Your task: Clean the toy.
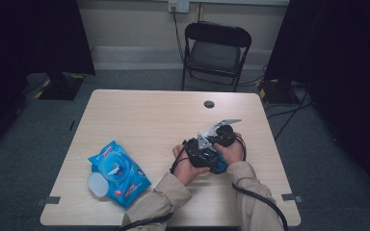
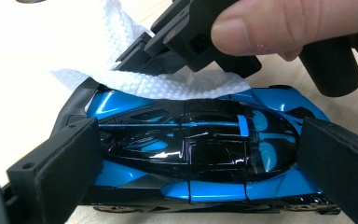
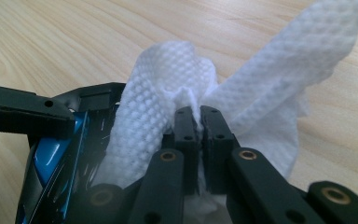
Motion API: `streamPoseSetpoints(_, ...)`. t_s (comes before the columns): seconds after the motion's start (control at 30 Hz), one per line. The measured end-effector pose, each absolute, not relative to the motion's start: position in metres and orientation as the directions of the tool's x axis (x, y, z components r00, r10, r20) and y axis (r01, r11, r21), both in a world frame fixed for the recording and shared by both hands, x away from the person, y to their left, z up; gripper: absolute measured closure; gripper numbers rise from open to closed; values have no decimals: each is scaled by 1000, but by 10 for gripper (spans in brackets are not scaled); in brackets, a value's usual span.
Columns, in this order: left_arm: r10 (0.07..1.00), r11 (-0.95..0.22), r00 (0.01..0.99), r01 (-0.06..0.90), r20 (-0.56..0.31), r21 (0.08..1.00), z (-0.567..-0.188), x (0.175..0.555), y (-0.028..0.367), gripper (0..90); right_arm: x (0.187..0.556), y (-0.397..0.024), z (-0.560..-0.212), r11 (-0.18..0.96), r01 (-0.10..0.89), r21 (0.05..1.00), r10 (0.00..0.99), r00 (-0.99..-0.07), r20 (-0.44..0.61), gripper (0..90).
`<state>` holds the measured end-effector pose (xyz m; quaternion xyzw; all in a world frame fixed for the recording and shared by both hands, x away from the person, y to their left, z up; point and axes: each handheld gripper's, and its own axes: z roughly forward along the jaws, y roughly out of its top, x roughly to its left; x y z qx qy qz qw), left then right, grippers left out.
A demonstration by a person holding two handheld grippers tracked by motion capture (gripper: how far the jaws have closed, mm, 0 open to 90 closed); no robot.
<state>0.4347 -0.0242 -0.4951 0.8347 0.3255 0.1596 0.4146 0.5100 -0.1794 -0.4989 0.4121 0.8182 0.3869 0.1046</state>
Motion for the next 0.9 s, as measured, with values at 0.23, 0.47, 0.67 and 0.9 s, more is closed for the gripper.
streamPoseSetpoints(0.23,677,-444,736,415,-6,794,-495,435,-24,0,508,-183,-500,361,584,727,747,-648,150,868)
streamPoseSetpoints(0.47,676,-447,736,417,-6,792,-495,435,-25,0,506,-186,-500,372,574,729,739,-658,142,869)
streamPoseSetpoints(0.67,677,-444,736,418,-9,792,-495,435,-25,0,501,-190,-500,384,567,729,730,-670,136,868)
streamPoseSetpoints(0.9,676,-448,737,417,-6,791,-494,435,-25,0,495,-197,-500,381,569,729,725,-673,146,868)
